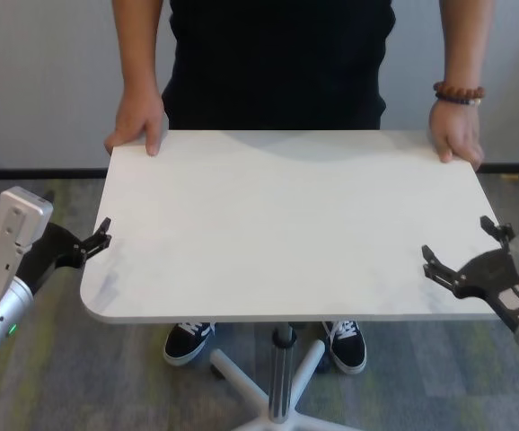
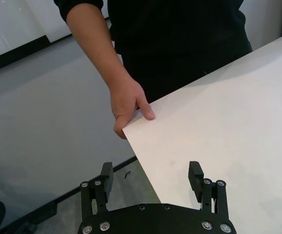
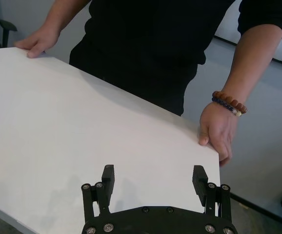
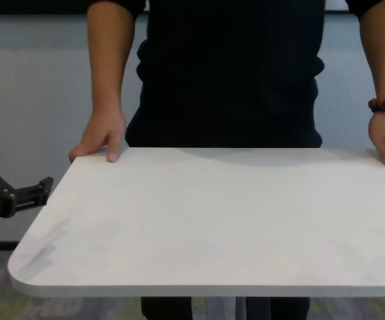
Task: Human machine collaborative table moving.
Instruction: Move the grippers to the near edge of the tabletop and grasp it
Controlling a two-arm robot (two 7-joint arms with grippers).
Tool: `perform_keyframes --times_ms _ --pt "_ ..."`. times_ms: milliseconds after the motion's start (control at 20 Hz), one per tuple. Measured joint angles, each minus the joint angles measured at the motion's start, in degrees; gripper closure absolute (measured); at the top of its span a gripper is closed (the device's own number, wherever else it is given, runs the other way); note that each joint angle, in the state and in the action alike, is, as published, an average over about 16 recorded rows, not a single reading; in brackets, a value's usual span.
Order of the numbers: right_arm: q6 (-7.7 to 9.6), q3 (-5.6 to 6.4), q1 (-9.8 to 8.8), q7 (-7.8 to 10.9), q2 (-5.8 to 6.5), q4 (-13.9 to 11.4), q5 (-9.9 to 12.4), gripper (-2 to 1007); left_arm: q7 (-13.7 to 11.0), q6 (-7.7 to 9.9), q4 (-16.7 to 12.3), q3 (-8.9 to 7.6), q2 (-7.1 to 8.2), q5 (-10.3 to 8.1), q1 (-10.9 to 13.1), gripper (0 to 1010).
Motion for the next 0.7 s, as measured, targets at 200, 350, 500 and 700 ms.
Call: perform_keyframes --times_ms 200,350,500,700 --pt "0.52 0.76 -2.29 -0.22 0.92 -2.20 -0.63 0 1.80 0.58 -0.93 0.35 0.51 2.02 0.63 10" --pt "0.95 1.14 -3.79 -0.75 1.44 -3.53 -1.56 0 3.77 1.71 -2.32 0.84 1.33 4.92 1.92 10" --pt "1.30 1.38 -5.20 -1.31 1.77 -4.74 -2.63 0 6.05 3.45 -4.15 1.32 2.38 8.17 3.97 10" --pt "1.54 1.51 -7.01 -1.59 2.13 -6.24 -4.02 0 9.73 6.14 -6.90 1.99 4.06 13.20 7.55 10"
